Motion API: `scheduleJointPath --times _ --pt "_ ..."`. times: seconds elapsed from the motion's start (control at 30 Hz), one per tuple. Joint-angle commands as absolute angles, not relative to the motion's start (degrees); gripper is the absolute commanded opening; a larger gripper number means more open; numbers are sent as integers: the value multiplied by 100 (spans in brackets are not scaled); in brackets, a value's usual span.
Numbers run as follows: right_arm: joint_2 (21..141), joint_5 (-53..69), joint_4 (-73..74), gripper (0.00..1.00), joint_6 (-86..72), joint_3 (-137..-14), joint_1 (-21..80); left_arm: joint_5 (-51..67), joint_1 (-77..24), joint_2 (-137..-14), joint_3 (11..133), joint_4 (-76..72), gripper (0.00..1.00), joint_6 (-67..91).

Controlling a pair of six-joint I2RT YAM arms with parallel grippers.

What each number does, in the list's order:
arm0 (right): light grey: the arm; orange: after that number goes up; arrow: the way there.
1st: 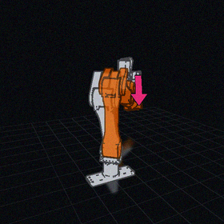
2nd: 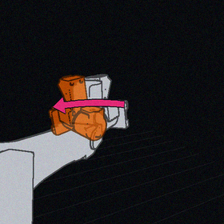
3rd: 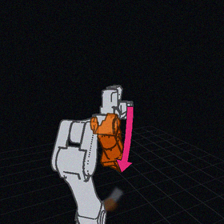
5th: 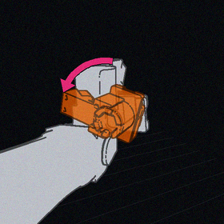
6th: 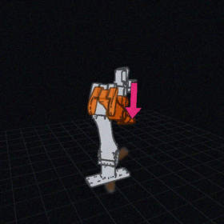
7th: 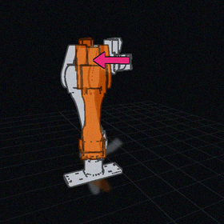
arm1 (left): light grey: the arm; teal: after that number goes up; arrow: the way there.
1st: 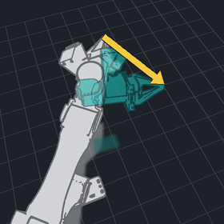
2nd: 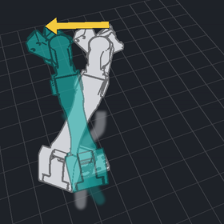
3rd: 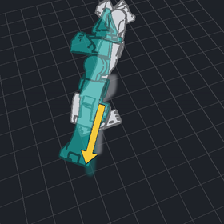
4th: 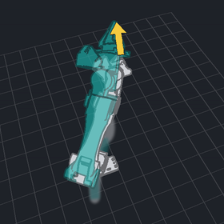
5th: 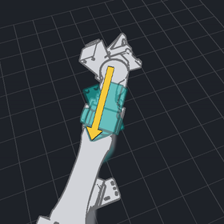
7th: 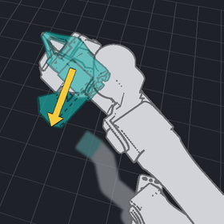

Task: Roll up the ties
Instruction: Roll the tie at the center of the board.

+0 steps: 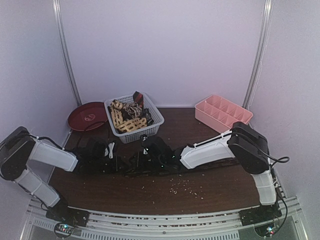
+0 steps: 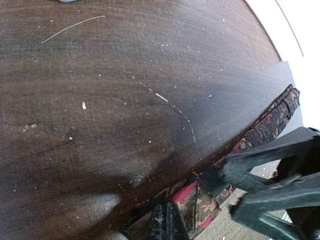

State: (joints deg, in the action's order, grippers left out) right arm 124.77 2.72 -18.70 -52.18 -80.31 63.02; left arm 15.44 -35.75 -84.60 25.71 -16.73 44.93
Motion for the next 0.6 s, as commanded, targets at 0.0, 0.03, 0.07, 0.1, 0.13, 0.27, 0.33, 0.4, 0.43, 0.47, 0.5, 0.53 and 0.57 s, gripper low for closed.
scheduleJointPath --times 0.0,0.03,0.07,0.1,0.13,0.27,0.33,0.4,0.43,0.47,0.5,0.53,0.57 --pt "12643 297 -1715 33 -5345 -8095 6353 1543 -3623 -8433 2646 -1879 1 4523" --pt "12661 317 -1732 33 -5370 -8095 6354 1554 -3633 -8403 2639 -1881 2 4529" --pt "12679 343 -1759 32 -5384 -8089 6361 1555 -3652 -8372 2629 -1881 3 4529" --pt "12694 367 -1781 32 -5393 -8080 6365 1550 -3668 -8339 2616 -1874 4 4530" --pt "12699 372 -1796 31 -5407 -8086 6376 1548 -3673 -8313 2611 -1860 4 4535" --pt "12709 410 -1844 27 -5416 -8091 6384 1508 -3676 -8260 2594 -1820 5 4540" --pt "12715 421 -1836 25 -5435 -8095 6391 1495 -3681 -8245 2593 -1819 5 4535" --pt "12726 417 -1790 24 -5456 -8093 6399 1486 -3679 -8244 2593 -1819 5 4541" --pt "12735 415 -1769 24 -5465 -8087 6403 1487 -3674 -8244 2591 -1819 5 4544" --pt "12742 413 -1768 25 -5485 -8070 6413 1485 -3676 -8244 2592 -1819 5 4544" --pt "12748 413 -1771 25 -5511 -8055 6417 1481 -3681 -8244 2593 -1819 5 4544" --pt "12748 417 -1777 25 -5521 -8051 6416 1477 -3679 -8244 2585 -1819 5 4544" --pt "12764 426 -1775 25 -5527 -8053 6425 1469 -3689 -8244 2584 -1819 5 4546"
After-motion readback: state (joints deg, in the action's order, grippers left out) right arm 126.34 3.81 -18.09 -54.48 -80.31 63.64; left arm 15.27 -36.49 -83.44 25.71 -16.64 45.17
